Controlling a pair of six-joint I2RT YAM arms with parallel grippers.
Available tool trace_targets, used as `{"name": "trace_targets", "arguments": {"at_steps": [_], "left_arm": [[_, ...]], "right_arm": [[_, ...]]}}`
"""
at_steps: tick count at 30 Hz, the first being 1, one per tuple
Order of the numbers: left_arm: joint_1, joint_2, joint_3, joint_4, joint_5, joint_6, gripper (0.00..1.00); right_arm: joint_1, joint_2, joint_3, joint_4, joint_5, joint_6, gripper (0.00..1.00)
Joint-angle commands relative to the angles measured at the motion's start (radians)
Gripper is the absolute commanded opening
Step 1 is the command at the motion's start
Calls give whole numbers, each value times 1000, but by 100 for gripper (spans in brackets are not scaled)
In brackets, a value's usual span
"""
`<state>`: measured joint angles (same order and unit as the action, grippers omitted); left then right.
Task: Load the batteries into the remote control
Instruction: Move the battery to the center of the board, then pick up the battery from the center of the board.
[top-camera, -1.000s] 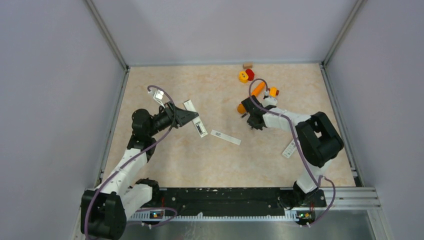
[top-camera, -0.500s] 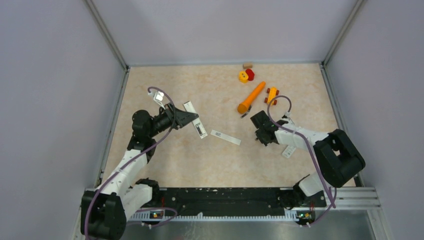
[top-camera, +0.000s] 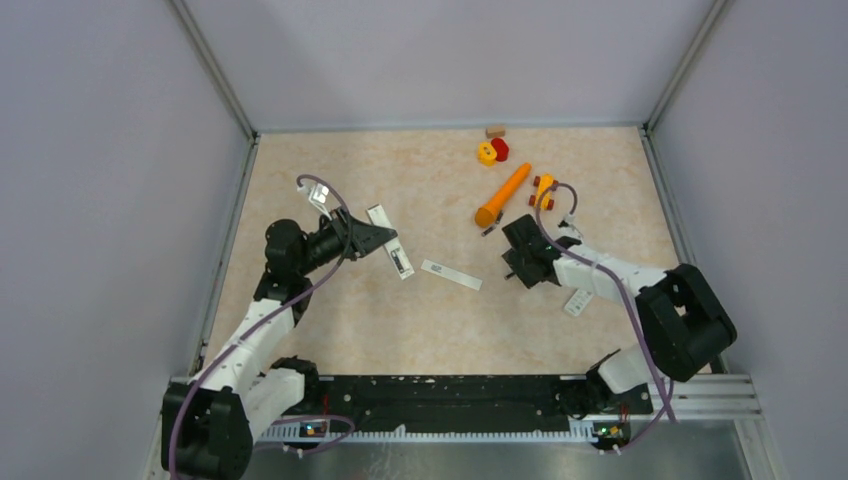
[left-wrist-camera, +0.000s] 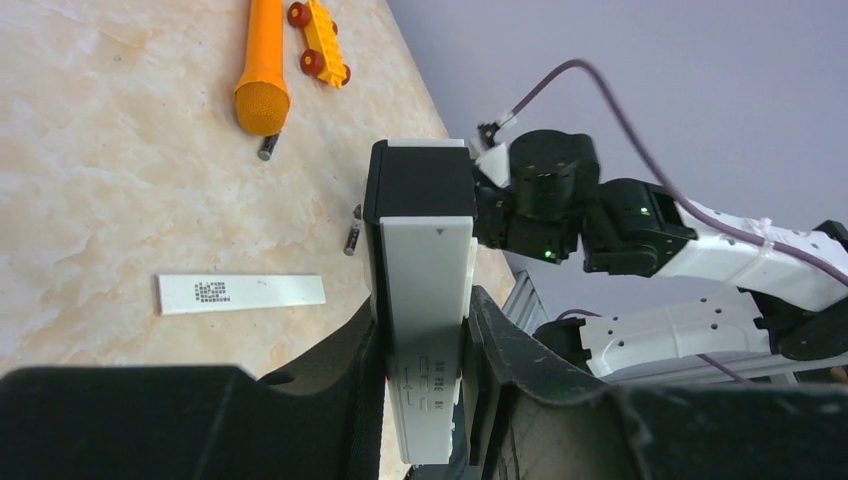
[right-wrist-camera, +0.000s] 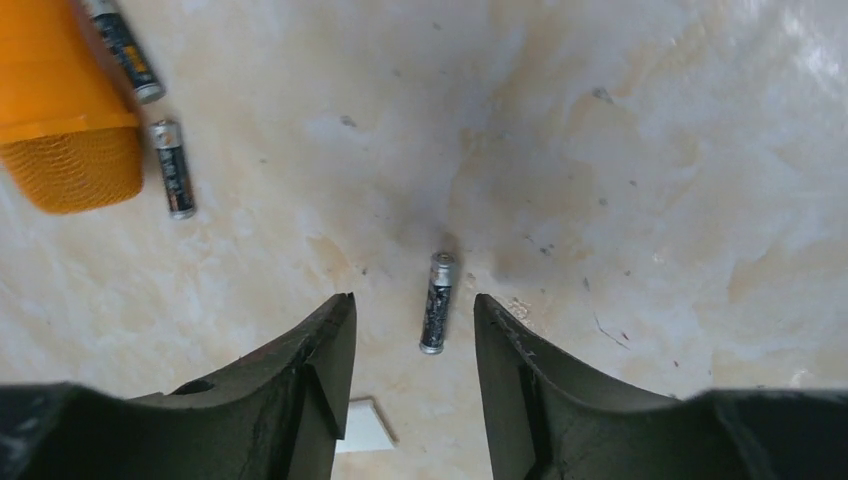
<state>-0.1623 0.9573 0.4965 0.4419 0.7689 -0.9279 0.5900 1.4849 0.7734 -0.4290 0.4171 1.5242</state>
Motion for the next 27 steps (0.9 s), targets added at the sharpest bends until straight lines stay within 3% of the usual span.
{"name": "trace_targets", "arguments": {"at_steps": [1, 3, 6, 9, 13, 19, 27], "left_arm": [[4, -20, 71, -33, -20, 46, 0], [6, -17, 84, -57, -29, 55, 0], [15, -8, 102, -82, -33, 62, 0], [25, 1, 110, -94, -42, 54, 0], [30, 20, 117, -93, -39, 40, 0], [33, 44, 120, -83, -27, 28, 0], [43, 43, 120, -101, -38, 40, 0]], "right_arm": [[-26, -104, 105, 97, 24, -477, 48], [-45, -127, 131, 179, -20, -820, 47], [-55, -173, 121, 323, -235, -1325, 47], [-55, -235, 68, 331, -424, -1711, 47], [-56, -246, 84, 218, -487, -1915, 48], [-55, -94, 175, -94, -544, -2162, 47], [-54, 37, 212, -145, -554, -2267, 45]]}}
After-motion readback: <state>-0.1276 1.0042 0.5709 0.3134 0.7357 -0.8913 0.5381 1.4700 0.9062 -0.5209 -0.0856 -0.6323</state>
